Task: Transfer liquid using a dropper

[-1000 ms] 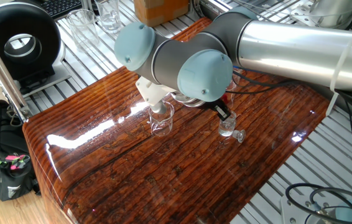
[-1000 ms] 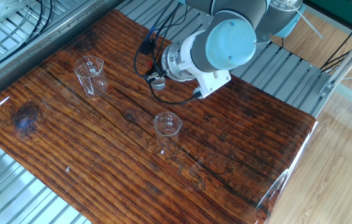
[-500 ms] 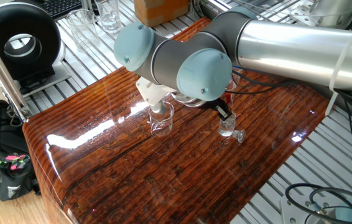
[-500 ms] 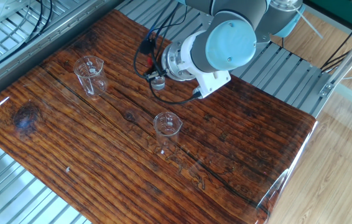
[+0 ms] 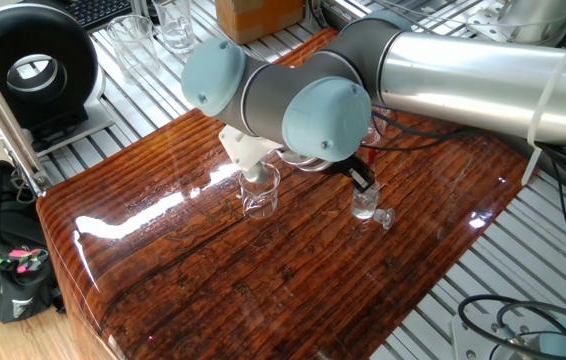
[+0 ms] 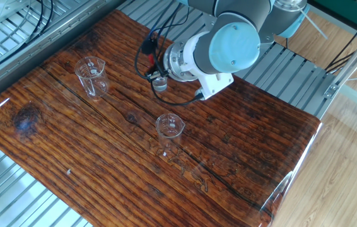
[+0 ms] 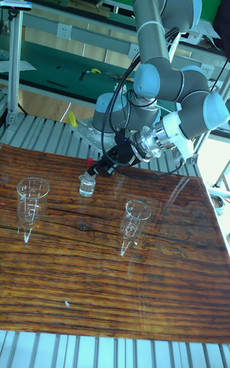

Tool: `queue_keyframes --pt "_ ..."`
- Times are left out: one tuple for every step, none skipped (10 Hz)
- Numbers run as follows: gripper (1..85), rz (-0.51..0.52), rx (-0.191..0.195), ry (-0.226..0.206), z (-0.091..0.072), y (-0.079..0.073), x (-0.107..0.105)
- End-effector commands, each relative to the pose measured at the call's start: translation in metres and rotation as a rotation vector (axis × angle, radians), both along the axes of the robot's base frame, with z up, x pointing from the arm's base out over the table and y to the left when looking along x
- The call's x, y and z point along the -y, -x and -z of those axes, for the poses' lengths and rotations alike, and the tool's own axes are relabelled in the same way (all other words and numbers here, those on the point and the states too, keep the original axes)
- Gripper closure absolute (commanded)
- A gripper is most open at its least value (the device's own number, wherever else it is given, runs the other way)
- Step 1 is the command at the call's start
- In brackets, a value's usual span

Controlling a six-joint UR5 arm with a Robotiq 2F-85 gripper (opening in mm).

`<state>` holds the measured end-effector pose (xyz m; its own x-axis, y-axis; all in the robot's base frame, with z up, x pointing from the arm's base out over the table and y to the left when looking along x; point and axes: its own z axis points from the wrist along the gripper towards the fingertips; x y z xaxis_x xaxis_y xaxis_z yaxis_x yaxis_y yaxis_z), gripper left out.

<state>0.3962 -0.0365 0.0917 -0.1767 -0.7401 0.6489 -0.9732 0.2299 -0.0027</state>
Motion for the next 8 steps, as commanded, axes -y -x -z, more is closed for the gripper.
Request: queue_keyframes --pt "70.7 0.007 0.003 -0.003 0.002 0.0 0.0" --pt "71.3 0.0 0.013 -0.007 0.003 -0.003 -0.001" --pt "71.7 -0.005 0.025 -0.01 0.004 -0.007 -0.001" --pt "71.7 -0.006 0.028 -0.021 0.005 -0.007 -0.004" --pt "71.3 -0.009 0.041 -0.028 0.006 -0.01 -0.006" --pt "70.7 -0.013 0.048 -0.029 0.005 -0.012 -0.006" --pt "70.3 -0.012 0.047 -0.026 0.004 -0.011 -0.005" --pt "67.0 -0.011 0.044 -0.026 0.004 -0.011 -0.005"
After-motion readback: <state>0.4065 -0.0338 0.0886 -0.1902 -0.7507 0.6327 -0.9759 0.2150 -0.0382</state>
